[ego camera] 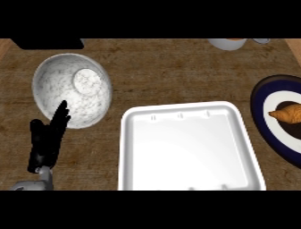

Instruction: Pick the croissant from the tray and place it in the plate

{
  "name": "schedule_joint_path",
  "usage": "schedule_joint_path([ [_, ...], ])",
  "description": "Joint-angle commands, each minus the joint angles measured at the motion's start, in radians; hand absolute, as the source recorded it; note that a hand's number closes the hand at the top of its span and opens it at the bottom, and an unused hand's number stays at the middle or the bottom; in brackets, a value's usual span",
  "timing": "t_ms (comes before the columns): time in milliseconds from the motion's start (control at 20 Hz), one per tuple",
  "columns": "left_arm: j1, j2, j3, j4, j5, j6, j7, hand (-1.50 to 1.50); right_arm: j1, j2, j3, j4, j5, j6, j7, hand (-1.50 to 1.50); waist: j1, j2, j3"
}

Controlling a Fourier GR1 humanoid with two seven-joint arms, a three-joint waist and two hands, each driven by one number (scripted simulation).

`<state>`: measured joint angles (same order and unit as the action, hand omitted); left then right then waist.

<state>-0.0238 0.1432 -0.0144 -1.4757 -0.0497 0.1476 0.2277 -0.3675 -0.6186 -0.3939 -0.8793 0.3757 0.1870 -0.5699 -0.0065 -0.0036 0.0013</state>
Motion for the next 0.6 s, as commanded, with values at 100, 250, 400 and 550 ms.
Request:
schedule_joint_path([
  [100,0.007,-0.004,0.007,0.021,-0.007,0.004,-0.024,0.00,-0.020,-0.074,-0.149,0.113,-0.213,0.228,-0.060,-1.50,0.008,0.005,-0.001],
  [250,0.007,-0.030,-0.031,-0.042,-0.030,0.019,0.039,0.00,0.008,-0.082,-0.141,0.216,-0.195,0.233,-0.172,-1.50,0.015,0.006,0.000],
  [400,-0.029,-0.027,-0.014,-0.015,-0.028,0.006,0.028,0.00,0.035,-0.108,-0.120,0.196,-0.204,0.298,-0.200,-1.50,0.009,0.004,-0.001],
  [550,-0.003,-0.033,-0.023,-0.043,-0.024,0.000,0.034,0.00,-0.002,-0.145,-0.113,0.289,-0.192,0.305,-0.305,-1.50,0.017,0.006,0.000],
])
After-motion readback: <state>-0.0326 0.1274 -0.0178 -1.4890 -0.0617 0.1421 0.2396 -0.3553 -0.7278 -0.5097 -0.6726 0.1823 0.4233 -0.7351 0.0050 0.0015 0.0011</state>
